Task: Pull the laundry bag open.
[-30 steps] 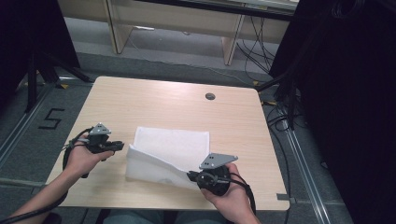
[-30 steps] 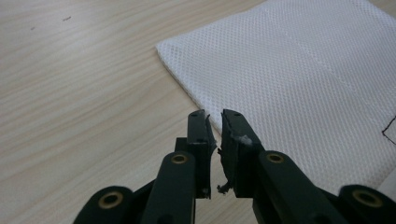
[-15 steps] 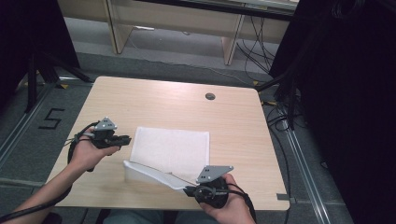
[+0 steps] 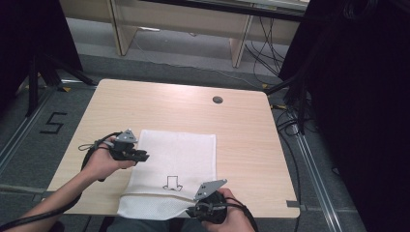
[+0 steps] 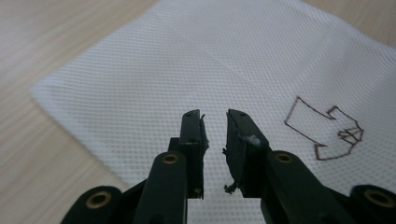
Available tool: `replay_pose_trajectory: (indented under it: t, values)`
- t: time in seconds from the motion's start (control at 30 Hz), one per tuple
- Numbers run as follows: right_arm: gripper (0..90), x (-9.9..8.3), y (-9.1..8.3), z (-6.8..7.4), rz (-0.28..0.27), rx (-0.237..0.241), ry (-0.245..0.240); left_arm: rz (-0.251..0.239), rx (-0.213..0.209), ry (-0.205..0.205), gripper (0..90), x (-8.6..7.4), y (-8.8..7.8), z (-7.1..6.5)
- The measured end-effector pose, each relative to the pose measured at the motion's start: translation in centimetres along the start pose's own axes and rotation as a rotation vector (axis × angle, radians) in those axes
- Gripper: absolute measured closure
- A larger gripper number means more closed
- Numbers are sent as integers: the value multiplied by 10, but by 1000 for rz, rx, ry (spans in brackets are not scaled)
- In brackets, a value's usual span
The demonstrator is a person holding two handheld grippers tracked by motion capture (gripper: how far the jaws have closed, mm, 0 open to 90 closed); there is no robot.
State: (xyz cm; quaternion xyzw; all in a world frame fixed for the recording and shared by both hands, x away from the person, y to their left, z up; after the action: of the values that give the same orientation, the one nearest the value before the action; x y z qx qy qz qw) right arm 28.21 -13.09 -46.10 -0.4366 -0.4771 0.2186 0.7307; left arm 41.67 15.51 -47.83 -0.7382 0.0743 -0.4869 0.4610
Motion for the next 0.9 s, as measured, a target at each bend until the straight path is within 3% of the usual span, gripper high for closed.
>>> replay_pose_trajectory:
  t: [0.13, 0.3, 0.37, 0.47, 0.5, 0.63, 0.67, 0.7, 0.73, 0.9]
  values:
    - [900, -1, 6, 0, 29, 3, 9, 47, -26, 50, 702, 0, 12, -12]
    - [898, 0, 11, -4, 50, -13, 7, 67, -35, 92, 630, 3, 24, -23]
    - [897, 2, 11, -5, 57, -28, 13, 77, -38, 90, 604, 4, 28, -27]
    - [882, 3, 12, -6, 60, -26, 8, 132, -39, 164, 590, 4, 32, -27]
    - [864, 3, 12, -6, 60, -28, 8, 135, -33, 153, 590, 2, 35, -29]
    - [712, 1, 9, -4, 70, -18, 36, 170, -7, 182, 593, -2, 42, -31]
    - [692, 1, 7, -5, 40, -16, 32, 165, -4, 165, 594, -4, 44, -32]
    - [681, 1, 3, -4, 18, -9, 54, 179, 3, 185, 596, -6, 45, -32]
    - [656, 1, -2, -6, -8, -13, 45, 179, 12, 188, 599, -6, 46, -32]
    - [596, 1, -16, -9, -62, -31, 120, 171, 13, 174, 608, -7, 47, -33]
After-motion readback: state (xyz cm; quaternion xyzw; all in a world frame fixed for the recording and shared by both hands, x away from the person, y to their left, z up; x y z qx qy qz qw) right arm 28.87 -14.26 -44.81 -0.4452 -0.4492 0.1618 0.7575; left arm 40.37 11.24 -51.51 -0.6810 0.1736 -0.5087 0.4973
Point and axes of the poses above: each handheld gripper's, and its own axes: y roughly forward along the jaws, x roughly out of its top, z roughly to its left, the point moved 2 cm from there along y, roughly forward along the jaws, and after that the axes turned 5 degrees about z, right-handed, at the moved point
